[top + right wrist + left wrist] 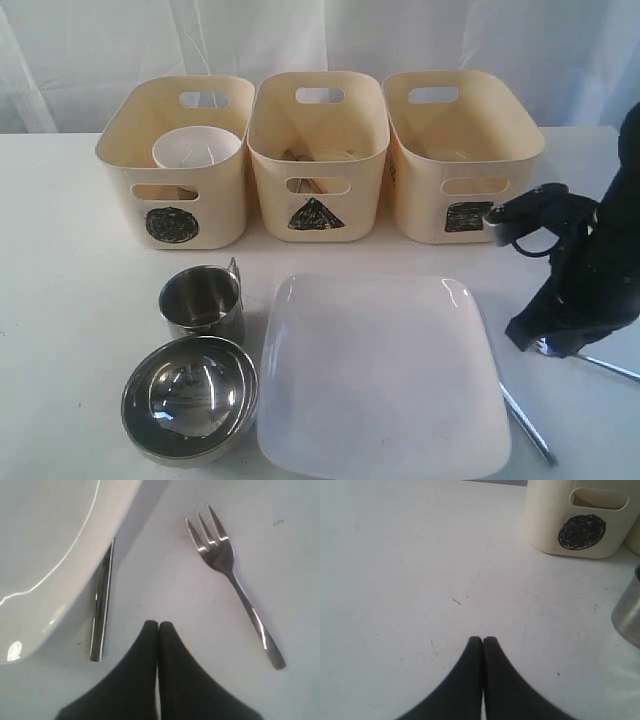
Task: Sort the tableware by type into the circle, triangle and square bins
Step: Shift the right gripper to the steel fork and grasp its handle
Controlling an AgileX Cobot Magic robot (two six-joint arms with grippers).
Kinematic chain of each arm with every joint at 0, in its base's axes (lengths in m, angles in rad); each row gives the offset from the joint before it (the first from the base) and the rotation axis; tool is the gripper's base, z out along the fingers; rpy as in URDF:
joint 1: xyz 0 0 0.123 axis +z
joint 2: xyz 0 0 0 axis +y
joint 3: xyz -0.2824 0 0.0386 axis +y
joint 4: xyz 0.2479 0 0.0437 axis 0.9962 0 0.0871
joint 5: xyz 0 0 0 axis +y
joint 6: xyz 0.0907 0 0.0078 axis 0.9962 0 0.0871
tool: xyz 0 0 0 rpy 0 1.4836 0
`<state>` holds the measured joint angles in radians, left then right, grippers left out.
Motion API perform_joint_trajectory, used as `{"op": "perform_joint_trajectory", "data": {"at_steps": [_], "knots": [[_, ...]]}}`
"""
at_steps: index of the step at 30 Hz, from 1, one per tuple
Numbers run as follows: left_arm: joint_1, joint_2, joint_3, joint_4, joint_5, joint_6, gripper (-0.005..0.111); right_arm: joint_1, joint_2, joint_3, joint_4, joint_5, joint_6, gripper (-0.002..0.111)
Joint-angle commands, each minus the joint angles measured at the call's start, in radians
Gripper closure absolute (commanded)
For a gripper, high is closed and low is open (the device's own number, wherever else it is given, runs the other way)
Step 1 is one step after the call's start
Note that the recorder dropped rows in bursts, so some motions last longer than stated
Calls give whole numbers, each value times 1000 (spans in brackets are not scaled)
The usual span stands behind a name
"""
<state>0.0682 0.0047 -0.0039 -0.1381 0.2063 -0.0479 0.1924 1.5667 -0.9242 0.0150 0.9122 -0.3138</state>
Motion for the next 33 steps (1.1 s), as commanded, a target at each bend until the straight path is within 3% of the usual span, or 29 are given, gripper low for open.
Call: {"op": "perform_joint_trajectory", "data": {"at_steps": [1, 3, 7, 10, 15, 21, 26, 33], "knots": [[-1, -5, 4, -3, -4, 1, 107, -5, 38, 19, -5, -13, -10, 104], [-1, -5, 4, -3, -4, 1, 107, -5, 56, 19, -48, -21, -24, 96], [-1, -5, 4, -3, -4, 1, 107, -6, 96, 19, -132, -28, -23, 68], [-1, -5, 4, -3, -4, 1, 107, -6, 120, 19, -221, -43, -11, 58], [-1, -5, 4, -3, -4, 1, 107, -36, 142, 19, -306, -94, 51, 59], [-1, -5, 4, -3, -4, 1, 107, -96, 188, 17, -303, -127, 49, 60], [-1, -5, 4, -3, -4, 1, 107, -113, 234, 17, -295, -156, 47, 69], [-1, -5, 4, -3, -4, 1, 107, -135, 337, -10, -224, -115, 14, 70]]}}
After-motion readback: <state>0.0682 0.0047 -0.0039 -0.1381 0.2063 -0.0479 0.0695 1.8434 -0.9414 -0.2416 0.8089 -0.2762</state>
